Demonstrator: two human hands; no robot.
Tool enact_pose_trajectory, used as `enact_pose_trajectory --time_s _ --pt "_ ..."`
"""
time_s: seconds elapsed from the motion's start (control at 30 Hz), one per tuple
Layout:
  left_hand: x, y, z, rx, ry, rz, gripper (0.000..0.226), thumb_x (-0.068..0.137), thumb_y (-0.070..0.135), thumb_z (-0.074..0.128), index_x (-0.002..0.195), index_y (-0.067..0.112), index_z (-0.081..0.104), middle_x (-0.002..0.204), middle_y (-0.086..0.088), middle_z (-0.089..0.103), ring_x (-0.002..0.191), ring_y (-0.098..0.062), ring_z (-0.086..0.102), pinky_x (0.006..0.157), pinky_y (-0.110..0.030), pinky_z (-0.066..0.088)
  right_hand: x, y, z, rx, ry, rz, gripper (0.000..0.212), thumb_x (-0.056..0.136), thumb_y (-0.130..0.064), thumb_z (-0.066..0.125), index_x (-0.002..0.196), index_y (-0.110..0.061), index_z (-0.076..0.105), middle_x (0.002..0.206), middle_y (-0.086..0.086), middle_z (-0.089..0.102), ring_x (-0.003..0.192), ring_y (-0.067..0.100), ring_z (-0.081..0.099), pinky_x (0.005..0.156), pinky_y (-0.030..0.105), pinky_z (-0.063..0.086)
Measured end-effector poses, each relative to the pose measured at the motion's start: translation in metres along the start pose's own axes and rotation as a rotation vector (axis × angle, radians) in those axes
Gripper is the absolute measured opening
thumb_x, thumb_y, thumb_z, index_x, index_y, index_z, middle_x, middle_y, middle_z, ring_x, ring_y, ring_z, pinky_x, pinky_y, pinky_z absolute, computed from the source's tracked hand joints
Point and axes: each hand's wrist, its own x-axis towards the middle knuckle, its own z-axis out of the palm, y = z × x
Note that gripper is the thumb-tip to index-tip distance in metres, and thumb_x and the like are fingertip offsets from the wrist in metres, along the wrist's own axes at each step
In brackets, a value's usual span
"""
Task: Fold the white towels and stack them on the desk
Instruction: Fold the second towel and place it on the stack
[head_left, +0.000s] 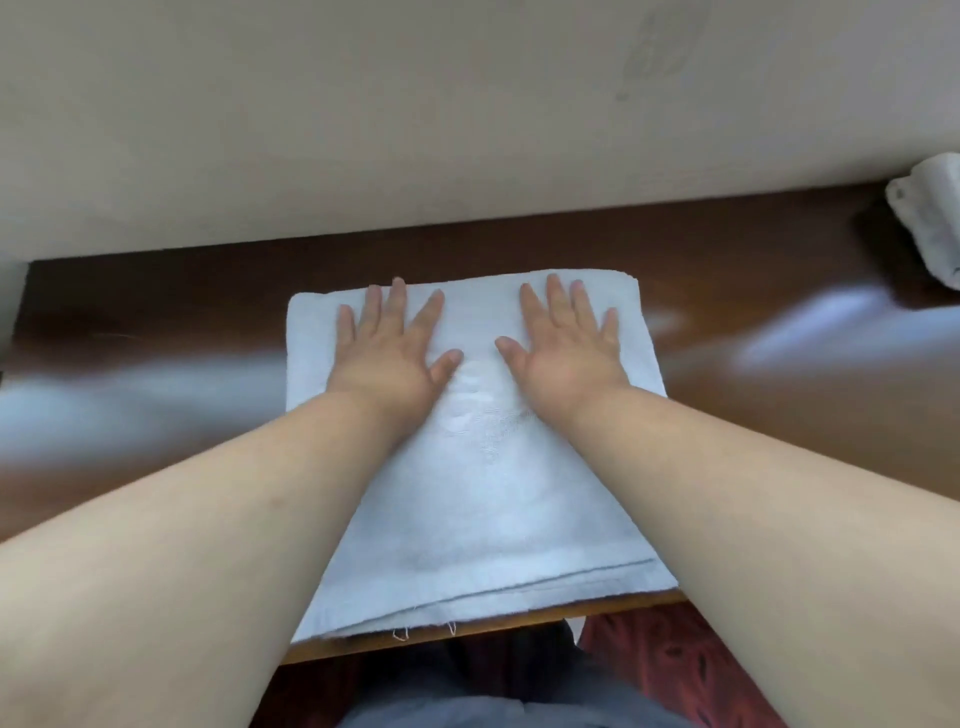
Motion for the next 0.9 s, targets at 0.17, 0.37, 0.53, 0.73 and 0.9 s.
enact_pose_trajectory --time_s 0.17,0.37,0.53,0.73,0.9 --pt "0.020 -0.031 0.016 -0.040 0.080 0.030 0.074 0.088 0.075 0.010 0.154 0.043 -0.001 0.166 -0.002 -0.001 0.152 -0.024 -0.007 0.120 -0.049 -0.007 0.007 0.037 0.018 -0.033 0.046 0.123 0.084 0.091 -0.076 0.011 0.159 -0.030 -0.009 0.168 -0.005 -0.015 0.153 0.018 -0.019 0.122 0.058 -0.003" --pt "0.001 -0.081 0.026 -0.008 0.143 0.038 0.069 0.093 0.068 0.016 0.155 0.039 0.006 0.166 -0.005 0.006 0.152 -0.029 0.002 0.117 -0.057 -0.002 -0.026 0.044 0.027 0.013 0.113 0.126 0.078 0.094 -0.072 0.017 0.159 -0.032 0.003 0.169 -0.001 -0.006 0.155 0.020 -0.008 0.123 0.056 0.003" --pt "0.014 -0.121 0.032 -0.157 0.034 -0.116 0.079 0.087 0.074 0.016 0.153 0.037 -0.008 0.164 -0.009 0.015 0.151 -0.031 0.011 0.119 -0.057 0.008 -0.020 0.046 0.025 0.066 0.053 0.204 0.086 0.088 -0.080 0.015 0.158 -0.034 -0.004 0.168 -0.005 -0.012 0.155 0.023 -0.005 0.123 0.054 0.004" --pt "0.025 -0.124 0.018 -0.126 -0.042 -0.112 0.085 0.085 0.078 0.016 0.154 0.036 -0.009 0.166 -0.007 0.006 0.152 -0.031 0.004 0.119 -0.057 0.006 -0.002 0.050 0.003 0.221 0.086 0.171 0.080 0.090 -0.070 0.045 0.154 -0.025 0.030 0.167 0.004 0.007 0.153 0.023 0.007 0.123 0.042 0.009" --pt "0.046 -0.138 -0.022 -0.294 -0.037 0.020 0.084 0.083 0.067 0.058 0.153 0.032 0.027 0.162 0.000 0.020 0.144 -0.027 0.026 0.115 -0.038 0.023 0.058 0.060 -0.048 0.525 0.071 0.315 0.073 0.074 -0.053 0.078 0.136 -0.026 0.051 0.138 0.002 0.047 0.120 0.024 0.056 0.092 0.029 0.044"
